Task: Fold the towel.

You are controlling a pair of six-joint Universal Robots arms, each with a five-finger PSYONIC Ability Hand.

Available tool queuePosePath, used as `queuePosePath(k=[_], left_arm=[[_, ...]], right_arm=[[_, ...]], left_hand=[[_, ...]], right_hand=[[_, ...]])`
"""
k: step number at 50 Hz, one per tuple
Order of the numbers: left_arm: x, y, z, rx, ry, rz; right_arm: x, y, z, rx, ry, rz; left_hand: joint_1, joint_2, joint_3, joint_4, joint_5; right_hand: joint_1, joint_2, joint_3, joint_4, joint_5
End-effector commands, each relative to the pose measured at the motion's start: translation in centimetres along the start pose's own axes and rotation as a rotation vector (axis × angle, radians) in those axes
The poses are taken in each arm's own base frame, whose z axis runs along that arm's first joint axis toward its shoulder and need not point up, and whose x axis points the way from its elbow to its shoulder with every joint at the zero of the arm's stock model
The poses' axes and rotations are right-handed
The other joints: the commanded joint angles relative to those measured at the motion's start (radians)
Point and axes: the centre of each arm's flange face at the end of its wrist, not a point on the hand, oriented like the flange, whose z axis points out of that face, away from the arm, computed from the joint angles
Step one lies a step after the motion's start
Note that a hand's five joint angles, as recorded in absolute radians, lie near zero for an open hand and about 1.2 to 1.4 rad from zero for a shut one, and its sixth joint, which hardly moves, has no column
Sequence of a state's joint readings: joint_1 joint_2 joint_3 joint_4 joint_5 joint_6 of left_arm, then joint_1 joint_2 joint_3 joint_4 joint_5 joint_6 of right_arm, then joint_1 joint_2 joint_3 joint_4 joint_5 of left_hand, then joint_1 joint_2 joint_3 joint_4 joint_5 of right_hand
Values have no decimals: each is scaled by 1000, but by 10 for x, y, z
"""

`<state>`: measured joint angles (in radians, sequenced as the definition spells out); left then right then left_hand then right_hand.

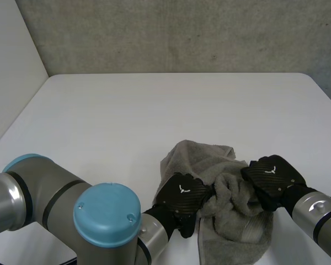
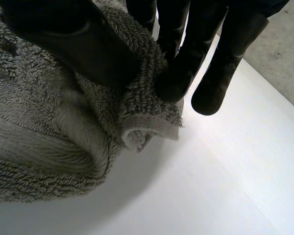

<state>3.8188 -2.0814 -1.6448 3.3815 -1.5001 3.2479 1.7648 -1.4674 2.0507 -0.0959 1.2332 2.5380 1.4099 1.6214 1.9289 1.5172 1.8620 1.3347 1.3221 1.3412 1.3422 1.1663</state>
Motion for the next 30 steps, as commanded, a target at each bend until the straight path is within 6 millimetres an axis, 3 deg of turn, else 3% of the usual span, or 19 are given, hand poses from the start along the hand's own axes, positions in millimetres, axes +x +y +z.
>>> queuePosePath(k=[1,19,21,22,24,25,27,28,30], left_arm=[[-25,-10,5,80,-23,31],[-28,-12,6,61,-31,29],[-38,-21,11,90,-65,57],[-38,-21,11,90,-65,57],[-66,-41,18,137,-167,108],[-66,-41,18,137,-168,108],[-106,-75,19,214,-325,166],[-106,-75,19,214,-326,166],[-143,-127,1,346,-478,200]], right_arm=[[15,-3,36,42,51,86],[15,-11,37,61,-7,100],[26,-30,44,141,35,82],[26,-30,44,142,35,82],[40,-60,52,278,85,84],[40,-60,53,279,85,84],[63,-101,55,453,173,73],[63,-102,55,453,174,73],[87,-143,49,608,269,68]], left_hand=[[-14,-225,-533,-121,-640],[-14,-225,-533,-121,-640],[-14,-225,-533,-121,-640],[-14,-225,-533,-121,-640],[-14,-225,-533,-121,-640],[-14,-225,-533,-121,-640],[-14,-225,-533,-121,-640],[-14,-225,-533,-121,-640],[-14,-225,-533,-121,-640]], right_hand=[[-90,-77,-97,-98,-96],[-90,-77,-97,-98,-96],[-87,-75,-94,-95,-93],[-87,-75,-94,-95,-93],[-87,-75,-94,-95,-93],[-87,-75,-94,-95,-93],[-87,-75,-94,-95,-93],[-87,-75,-94,-95,-93],[-87,-75,-94,-95,-93]])
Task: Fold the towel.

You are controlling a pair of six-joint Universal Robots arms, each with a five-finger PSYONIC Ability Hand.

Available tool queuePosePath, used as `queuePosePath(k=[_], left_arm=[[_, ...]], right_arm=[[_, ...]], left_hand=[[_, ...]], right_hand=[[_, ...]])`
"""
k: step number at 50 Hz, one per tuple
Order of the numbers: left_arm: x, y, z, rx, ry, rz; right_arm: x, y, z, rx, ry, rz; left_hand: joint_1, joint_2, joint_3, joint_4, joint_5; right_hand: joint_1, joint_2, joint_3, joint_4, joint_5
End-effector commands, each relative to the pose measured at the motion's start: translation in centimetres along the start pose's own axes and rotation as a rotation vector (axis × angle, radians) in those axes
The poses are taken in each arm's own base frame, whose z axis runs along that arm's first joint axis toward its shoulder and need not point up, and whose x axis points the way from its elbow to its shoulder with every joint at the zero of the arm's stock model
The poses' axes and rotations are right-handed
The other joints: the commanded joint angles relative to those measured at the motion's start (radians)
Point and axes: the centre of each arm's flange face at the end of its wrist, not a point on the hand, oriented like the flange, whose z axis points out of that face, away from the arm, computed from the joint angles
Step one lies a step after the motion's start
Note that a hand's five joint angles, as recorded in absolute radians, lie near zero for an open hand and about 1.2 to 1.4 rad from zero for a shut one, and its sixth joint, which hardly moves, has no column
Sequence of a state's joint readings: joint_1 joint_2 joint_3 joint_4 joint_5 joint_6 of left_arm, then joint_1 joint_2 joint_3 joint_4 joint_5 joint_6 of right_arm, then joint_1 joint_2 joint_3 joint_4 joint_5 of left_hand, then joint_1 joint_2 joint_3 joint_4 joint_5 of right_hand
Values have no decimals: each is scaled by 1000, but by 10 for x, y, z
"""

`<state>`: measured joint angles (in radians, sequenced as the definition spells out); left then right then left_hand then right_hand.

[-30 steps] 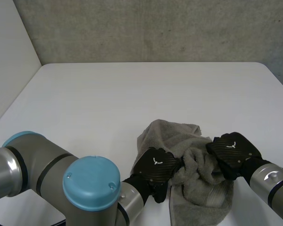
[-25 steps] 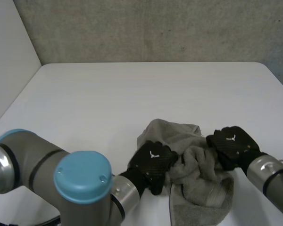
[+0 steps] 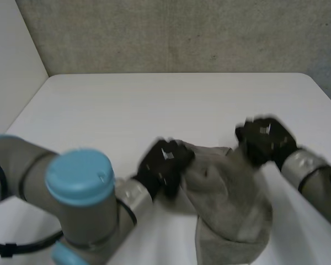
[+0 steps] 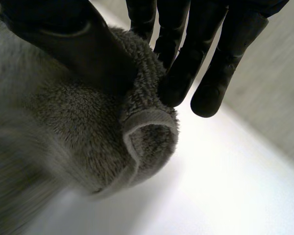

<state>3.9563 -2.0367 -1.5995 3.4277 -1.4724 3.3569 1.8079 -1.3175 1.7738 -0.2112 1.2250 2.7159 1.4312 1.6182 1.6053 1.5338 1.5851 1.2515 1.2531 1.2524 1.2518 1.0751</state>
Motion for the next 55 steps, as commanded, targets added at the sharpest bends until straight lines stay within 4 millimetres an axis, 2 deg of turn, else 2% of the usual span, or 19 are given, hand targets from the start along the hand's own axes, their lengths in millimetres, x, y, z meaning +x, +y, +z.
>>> queuePosePath(k=[1,3,4,6,9,13,15,16,18,19,23,24,26,32,39,47,49,53,55], left_arm=[[-97,-86,9,220,-354,125],[-128,-136,-8,372,-456,118],[-128,-136,-8,373,-457,117],[-146,-167,-25,503,-512,84],[-150,-180,-40,570,-520,44],[-146,-173,-45,552,-507,19],[-136,-147,-44,460,-479,7],[-136,-147,-44,460,-479,7],[-125,-111,-42,335,-441,-12],[-125,-111,-42,335,-441,-12],[-105,-64,-40,195,-365,-33],[-105,-64,-40,195,-365,-33],[-96,-41,-39,123,-328,-49],[-74,-27,-39,71,-263,-54],[-61,-38,-43,96,-222,-50],[-50,-74,-57,214,-199,-34],[-47,-88,-63,260,-196,-29],[-42,-96,-69,291,-182,-34],[-28,-96,-71,291,-137,-51]], right_arm=[[43,-98,25,400,183,-19],[52,-139,21,541,239,0],[52,-139,21,542,239,0],[58,-169,16,645,268,32],[57,-173,18,623,249,45],[46,-153,29,500,190,70],[32,-137,36,395,141,70],[32,-137,36,394,141,70],[22,-121,38,290,108,29],[22,-120,38,289,108,29],[-1,-82,44,111,28,-47],[-1,-82,44,111,28,-47],[-20,-54,46,-7,-43,-96],[-25,-29,50,-112,-67,-129],[-23,-30,46,-118,-49,-119],[0,-81,17,21,25,-68],[15,-95,9,62,73,-54],[27,-113,-2,116,113,-62],[27,-120,-5,143,102,-73]], left_hand=[[-35,-222,-209,-138,-363],[-35,-222,-209,-138,-363],[-35,-222,-209,-138,-363],[-35,-222,-209,-138,-363],[-35,-222,-209,-138,-363],[-35,-222,-209,-138,-363],[-35,-222,-209,-138,-363],[-35,-222,-209,-138,-363],[-35,-222,-209,-138,-363],[-35,-222,-209,-138,-363],[-35,-222,-209,-138,-363],[-35,-222,-209,-138,-363],[-37,-224,-212,-140,-366],[-81,-268,-255,-184,-410],[-82,-269,-256,-184,-410],[-87,-274,-261,-190,-416],[-87,-274,-261,-190,-416],[-105,-292,-279,-208,-433],[-172,-359,-346,-275,-501]], right_hand=[[-4,-6,-5,-4,-2],[-4,-6,-5,-4,-2],[-4,-6,-5,-4,-2],[-4,-6,-5,-4,-2],[-7,-8,-8,-7,-5],[-13,-14,-14,-13,-11],[-19,-20,-19,-19,-17],[-19,-20,-19,-19,-17],[-36,-38,-37,-36,-34],[-36,-38,-37,-37,-34],[-48,-50,-49,-48,-46],[-48,-50,-49,-48,-46],[-51,-53,-52,-51,-49],[-45,-47,-46,-45,-43],[-33,-35,-34,-34,-31],[-33,-35,-34,-34,-31],[-33,-35,-34,-34,-31],[-33,-35,-34,-34,-31],[-33,-35,-34,-34,-31]])
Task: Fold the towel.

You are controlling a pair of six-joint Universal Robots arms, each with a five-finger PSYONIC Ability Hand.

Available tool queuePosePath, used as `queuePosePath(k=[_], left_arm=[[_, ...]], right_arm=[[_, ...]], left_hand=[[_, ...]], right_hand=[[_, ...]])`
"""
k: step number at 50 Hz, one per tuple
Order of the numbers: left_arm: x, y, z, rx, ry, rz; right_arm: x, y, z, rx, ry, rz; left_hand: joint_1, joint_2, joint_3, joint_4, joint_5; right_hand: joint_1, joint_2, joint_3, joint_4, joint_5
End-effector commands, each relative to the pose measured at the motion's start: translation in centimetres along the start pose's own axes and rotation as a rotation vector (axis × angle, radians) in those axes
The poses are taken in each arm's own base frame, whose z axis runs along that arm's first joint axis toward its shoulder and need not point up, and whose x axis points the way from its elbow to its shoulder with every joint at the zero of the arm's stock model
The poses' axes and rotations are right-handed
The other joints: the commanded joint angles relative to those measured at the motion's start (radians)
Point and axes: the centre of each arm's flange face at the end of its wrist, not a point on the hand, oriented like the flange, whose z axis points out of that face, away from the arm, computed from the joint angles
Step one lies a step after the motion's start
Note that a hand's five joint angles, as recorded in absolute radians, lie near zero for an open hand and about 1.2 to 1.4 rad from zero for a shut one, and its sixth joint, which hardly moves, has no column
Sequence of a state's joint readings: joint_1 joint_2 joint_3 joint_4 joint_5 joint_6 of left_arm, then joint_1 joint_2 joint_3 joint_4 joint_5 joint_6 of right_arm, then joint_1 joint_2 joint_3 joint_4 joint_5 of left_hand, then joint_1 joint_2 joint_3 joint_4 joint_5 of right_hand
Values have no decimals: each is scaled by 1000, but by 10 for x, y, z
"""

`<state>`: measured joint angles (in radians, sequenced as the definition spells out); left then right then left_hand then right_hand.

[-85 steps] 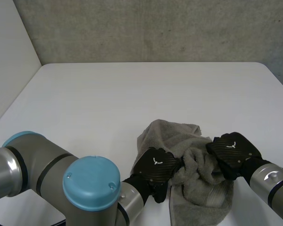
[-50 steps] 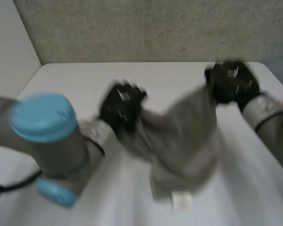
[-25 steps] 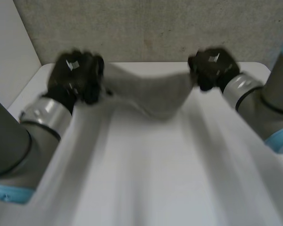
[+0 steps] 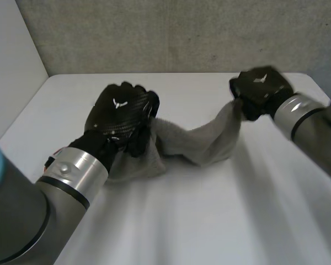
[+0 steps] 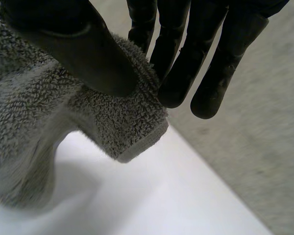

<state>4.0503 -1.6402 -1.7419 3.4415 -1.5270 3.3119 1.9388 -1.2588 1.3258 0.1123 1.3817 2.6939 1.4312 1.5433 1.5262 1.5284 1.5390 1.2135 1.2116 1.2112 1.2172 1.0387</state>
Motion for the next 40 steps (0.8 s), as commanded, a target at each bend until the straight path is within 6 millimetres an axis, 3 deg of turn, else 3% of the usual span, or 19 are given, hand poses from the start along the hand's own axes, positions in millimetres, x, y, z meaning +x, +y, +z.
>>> queuePosePath(k=[1,6,7,8,9,10,15,18,21,24,26,30,32,40], left_arm=[[18,-18,-11,53,58,-31],[46,-2,-22,-2,149,-51],[59,6,-26,-32,190,-51],[72,12,-32,-60,233,-48],[72,12,-32,-60,234,-48],[81,17,-37,-85,264,-42],[82,19,-39,-121,276,-37],[68,17,-29,-115,227,-39],[29,15,-3,-93,97,-42],[14,13,6,-85,48,-44],[-16,13,24,-77,-38,-46],[-27,26,38,-104,-64,-42],[-30,50,53,-166,-68,-43],[-28,96,69,-327,-45,-44]], right_arm=[[23,-32,-16,103,55,-6],[15,-17,-7,67,-6,-2],[8,-5,-1,30,-38,8],[1,6,3,-8,-63,18],[1,6,3,-8,-64,18],[-5,16,6,-42,-85,25],[-18,34,11,-109,-129,12],[-20,42,11,-132,-135,-14],[-24,52,7,-158,-162,-23],[-27,55,5,-169,-172,-25],[-32,62,-2,-189,-197,-39],[-40,67,-13,-197,-246,-94],[-48,66,-28,-178,-299,-167],[-60,63,-58,-132,-384,-236]], left_hand=[[-173,-285,-268,-270,-455],[-302,-414,-397,-399,-584],[-473,-585,-568,-570,-756],[-847,-959,-942,-944,-1129],[-851,-963,-946,-948,-1133],[-1257,-1369,-1352,-1354,-1539],[-1253,-1365,-1348,-1350,-1535],[-1253,-1365,-1348,-1350,-1535],[-1253,-1365,-1348,-1350,-1535],[-1250,-1362,-1345,-1347,-1532],[-1230,-1342,-1325,-1327,-1512],[-1224,-1336,-1319,-1321,-1506],[-1194,-1306,-1289,-1291,-1477],[-1194,-1306,-1289,-1291,-1477]], right_hand=[[5,7,7,1,5],[5,7,7,1,5],[5,7,7,1,5],[5,7,7,1,5],[5,7,7,1,5],[5,7,7,1,5],[8,10,10,4,8],[8,10,10,4,8],[19,21,22,16,20],[25,27,28,22,26],[28,30,31,24,28],[28,30,31,24,29],[28,30,31,24,29],[28,30,31,24,29]])
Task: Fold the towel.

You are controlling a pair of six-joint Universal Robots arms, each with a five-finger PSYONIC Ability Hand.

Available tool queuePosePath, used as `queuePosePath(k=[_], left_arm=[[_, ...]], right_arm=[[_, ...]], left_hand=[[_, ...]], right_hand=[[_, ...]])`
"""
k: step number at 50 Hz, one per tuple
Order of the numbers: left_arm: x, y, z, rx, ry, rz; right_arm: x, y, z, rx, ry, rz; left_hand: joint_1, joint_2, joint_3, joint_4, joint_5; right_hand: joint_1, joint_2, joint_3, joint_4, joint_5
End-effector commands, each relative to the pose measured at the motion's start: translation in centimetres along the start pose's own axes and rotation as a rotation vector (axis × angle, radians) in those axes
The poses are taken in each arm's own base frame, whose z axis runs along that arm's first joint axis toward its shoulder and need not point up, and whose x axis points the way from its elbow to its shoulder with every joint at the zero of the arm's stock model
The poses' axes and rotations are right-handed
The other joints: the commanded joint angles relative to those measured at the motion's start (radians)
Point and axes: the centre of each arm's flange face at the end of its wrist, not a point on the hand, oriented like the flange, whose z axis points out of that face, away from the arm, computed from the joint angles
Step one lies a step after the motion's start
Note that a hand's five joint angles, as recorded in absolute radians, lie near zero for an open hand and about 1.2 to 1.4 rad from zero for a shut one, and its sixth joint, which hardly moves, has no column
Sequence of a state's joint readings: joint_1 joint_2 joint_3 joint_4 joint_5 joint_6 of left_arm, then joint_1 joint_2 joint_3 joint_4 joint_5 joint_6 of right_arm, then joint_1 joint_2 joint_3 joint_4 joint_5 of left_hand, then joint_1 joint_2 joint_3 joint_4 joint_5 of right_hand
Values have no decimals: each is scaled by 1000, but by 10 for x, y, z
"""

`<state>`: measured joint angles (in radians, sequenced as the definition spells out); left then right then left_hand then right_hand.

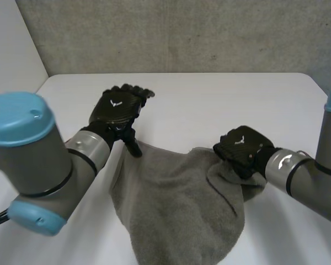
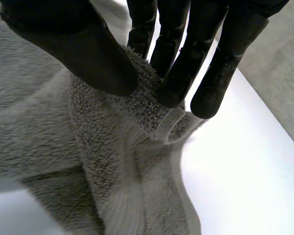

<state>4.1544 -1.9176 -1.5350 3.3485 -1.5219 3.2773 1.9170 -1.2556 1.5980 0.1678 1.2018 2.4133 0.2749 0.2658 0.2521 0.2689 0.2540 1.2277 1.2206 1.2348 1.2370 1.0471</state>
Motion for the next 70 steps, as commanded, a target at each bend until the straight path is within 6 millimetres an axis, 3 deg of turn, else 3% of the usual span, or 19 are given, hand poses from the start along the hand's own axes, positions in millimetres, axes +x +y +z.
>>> queuePosePath(k=[1,8,14,31,37,41,45,47,52,56,58,61,63,70], left_arm=[[4,46,26,-171,25,16],[-1,60,45,-197,22,70],[-20,74,64,-221,-16,116],[-29,94,71,-316,-12,142],[-27,96,73,-316,1,173],[-28,94,73,-313,0,175],[-27,94,73,-313,2,177],[-27,94,73,-312,3,177],[-27,94,73,-310,3,177],[-28,94,73,-310,-6,180],[-27,92,71,-310,-5,179],[-26,90,71,-303,-2,173],[-26,81,71,-281,-8,172],[-29,69,77,-238,-15,181]], right_arm=[[-20,-2,-25,48,-76,-68],[-11,8,-27,24,-57,-35],[-14,15,-26,5,-61,-22],[-14,18,-24,8,-54,-23],[-14,19,-23,5,-57,-23],[-14,20,-23,5,-55,-23],[-14,20,-23,5,-55,-23],[-14,19,-23,8,-52,-25],[-12,19,-22,12,-44,-28],[-12,19,-22,12,-44,-28],[-12,19,-22,12,-44,-28],[-12,19,-22,12,-44,-28],[-12,20,-22,12,-43,-28],[-13,21,-20,11,-45,-28]], left_hand=[[-35,-26,-12,-29,-189],[3,12,26,9,-150],[44,53,67,50,-109],[165,174,187,171,11],[373,382,396,379,219],[707,716,729,713,553],[825,834,848,831,672],[986,995,1009,992,832],[1089,1098,1112,1095,936],[1016,1025,1039,1022,862],[549,558,571,555,395],[423,432,446,429,269],[-56,-47,-33,-50,-210],[-23,-14,0,-17,-177]], right_hand=[[14,21,7,5,20],[14,21,7,5,20],[14,21,7,5,20],[17,24,10,8,23],[17,24,10,8,23],[17,24,10,8,23],[17,24,10,8,23],[17,24,10,8,23],[17,24,10,8,23],[17,24,10,8,23],[17,24,10,8,23],[17,24,10,8,23],[17,24,10,8,23],[17,24,10,8,23]])
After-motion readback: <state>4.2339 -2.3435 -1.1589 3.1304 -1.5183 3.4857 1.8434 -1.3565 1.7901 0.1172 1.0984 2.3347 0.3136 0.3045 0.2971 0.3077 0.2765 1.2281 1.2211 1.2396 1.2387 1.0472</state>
